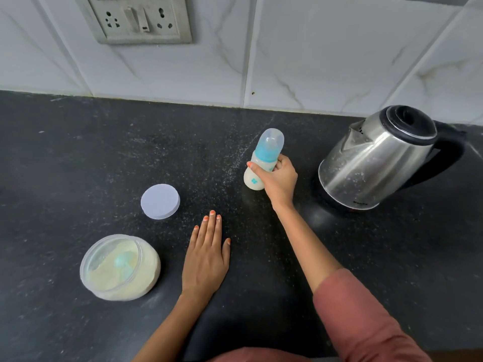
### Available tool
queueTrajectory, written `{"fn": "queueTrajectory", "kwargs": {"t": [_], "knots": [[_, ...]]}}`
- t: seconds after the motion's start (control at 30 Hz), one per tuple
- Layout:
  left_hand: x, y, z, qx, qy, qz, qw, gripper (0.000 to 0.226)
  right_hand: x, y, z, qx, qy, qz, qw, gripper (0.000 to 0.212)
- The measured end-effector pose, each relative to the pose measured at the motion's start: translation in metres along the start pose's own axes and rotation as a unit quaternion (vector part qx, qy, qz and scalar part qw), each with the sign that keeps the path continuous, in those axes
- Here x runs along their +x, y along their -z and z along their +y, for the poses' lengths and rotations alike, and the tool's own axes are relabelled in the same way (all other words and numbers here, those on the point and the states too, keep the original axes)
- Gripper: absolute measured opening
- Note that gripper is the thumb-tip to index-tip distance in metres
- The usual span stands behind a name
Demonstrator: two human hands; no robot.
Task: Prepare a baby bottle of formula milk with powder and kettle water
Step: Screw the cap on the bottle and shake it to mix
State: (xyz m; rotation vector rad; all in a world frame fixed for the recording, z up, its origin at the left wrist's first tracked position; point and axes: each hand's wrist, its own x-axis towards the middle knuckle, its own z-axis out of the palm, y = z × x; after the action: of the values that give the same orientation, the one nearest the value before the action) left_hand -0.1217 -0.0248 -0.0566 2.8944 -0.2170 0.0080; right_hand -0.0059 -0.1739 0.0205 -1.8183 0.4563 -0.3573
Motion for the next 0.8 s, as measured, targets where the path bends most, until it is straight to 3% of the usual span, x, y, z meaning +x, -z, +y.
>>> {"fn": "queueTrajectory", "kwargs": {"t": [0.23, 0.6, 0.8], "knots": [[0.001, 0.0, 0.001, -0.008, 0.007, -0.003, 1.0, 0.063, 0.018, -0.027, -0.001, -0.04, 0.033, -0.054, 0.997, 0.056], [0.001, 0.001, 0.0, -0.019, 0.008, 0.004, 1.0, 0.062, 0.018, -0.038, 0.008, -0.064, 0.043, -0.067, 0.995, 0.064], [0.001, 0.005, 0.002, -0.016, 0.014, 0.005, 1.0, 0.062, 0.017, -0.029, 0.008, -0.088, 0.023, -0.144, 0.985, 0.079]]}}
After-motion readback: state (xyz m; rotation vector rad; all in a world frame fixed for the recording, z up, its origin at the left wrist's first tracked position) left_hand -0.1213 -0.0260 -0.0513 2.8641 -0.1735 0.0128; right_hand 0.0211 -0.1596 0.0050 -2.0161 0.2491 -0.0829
